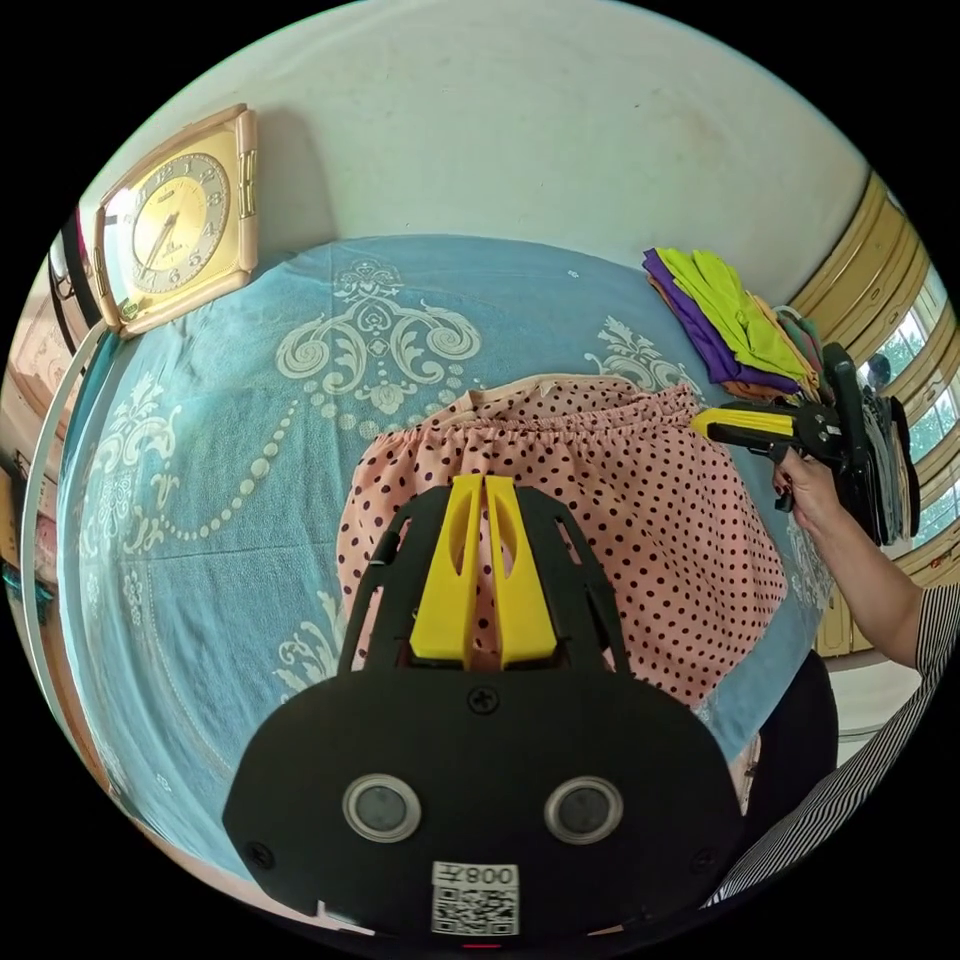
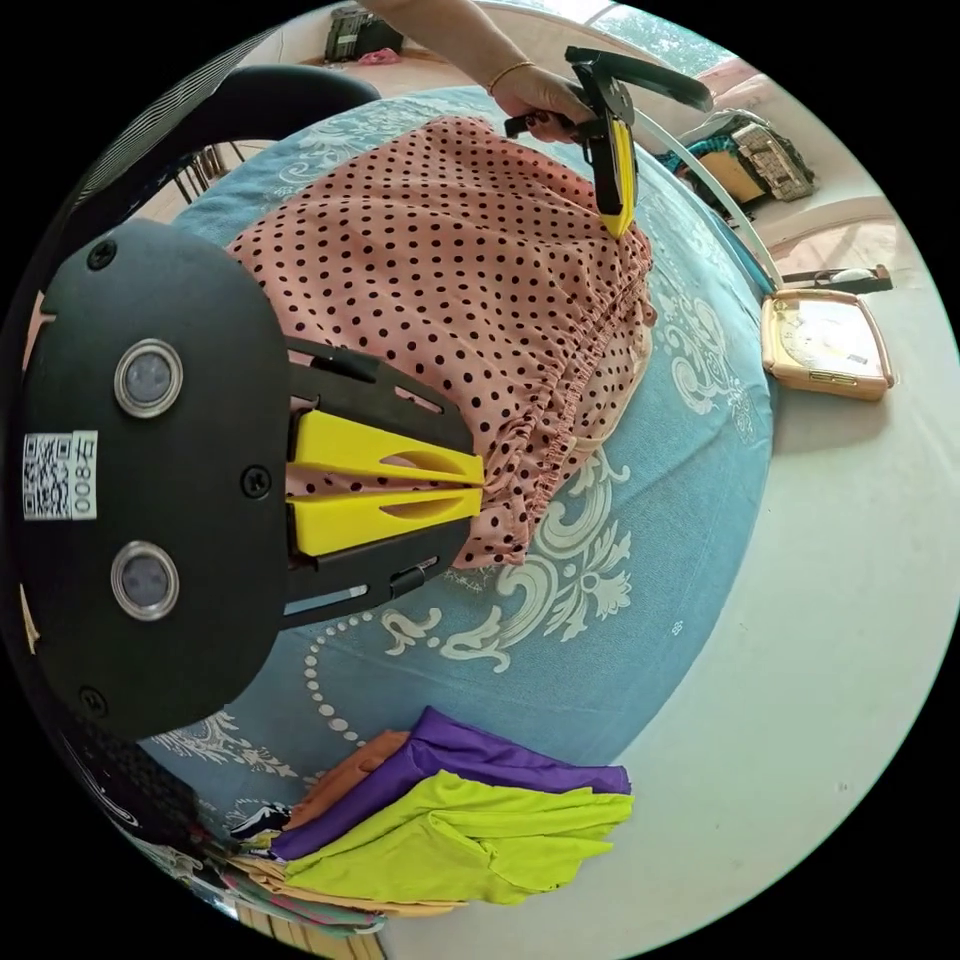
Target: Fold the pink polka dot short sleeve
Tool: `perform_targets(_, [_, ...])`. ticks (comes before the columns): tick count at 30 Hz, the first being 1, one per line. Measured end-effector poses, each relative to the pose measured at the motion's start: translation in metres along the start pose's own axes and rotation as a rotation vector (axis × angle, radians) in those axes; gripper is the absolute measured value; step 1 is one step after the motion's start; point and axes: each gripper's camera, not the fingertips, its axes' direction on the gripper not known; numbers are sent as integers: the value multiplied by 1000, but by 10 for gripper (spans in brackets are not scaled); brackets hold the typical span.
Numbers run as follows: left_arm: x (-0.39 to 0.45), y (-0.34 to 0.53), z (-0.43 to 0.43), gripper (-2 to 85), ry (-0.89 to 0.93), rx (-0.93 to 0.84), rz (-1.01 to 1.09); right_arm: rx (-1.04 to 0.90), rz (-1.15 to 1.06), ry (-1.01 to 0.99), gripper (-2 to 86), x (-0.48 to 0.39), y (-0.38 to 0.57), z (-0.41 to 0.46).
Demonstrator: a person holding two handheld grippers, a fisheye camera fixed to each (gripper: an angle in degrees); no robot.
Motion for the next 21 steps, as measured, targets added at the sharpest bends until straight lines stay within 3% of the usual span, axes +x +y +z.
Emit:
perform_targets(5, [-9,-3,-13,6,-8,62,2,112,27,-14,5,15,-1,-27])
perform_targets(12, [-39,6,18,15,-22,-73,-51,-61,90,-89,10,46,-7,25])
perform_targets(21, [-86,53,-36,62,83,81,-96,41,230,-234,49,99,21,-1])
